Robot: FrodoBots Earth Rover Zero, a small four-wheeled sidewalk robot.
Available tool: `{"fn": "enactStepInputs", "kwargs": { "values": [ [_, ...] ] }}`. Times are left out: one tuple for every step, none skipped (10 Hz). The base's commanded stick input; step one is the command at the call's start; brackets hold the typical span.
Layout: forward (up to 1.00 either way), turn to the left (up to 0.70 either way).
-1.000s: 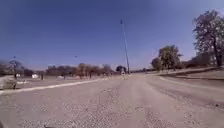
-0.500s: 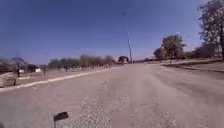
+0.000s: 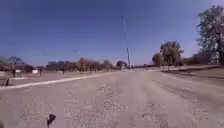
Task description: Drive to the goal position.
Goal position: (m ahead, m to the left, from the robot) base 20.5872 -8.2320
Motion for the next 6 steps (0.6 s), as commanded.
{"fn": "enactStepInputs", "kwargs": {
  "values": [
    [0.5, 0.0],
    [0.5, 0.0],
    [0.5, 0.0],
    [0.5, 0.0],
    [0.5, 0.0],
    [0.5, 0.0]
  ]
}}
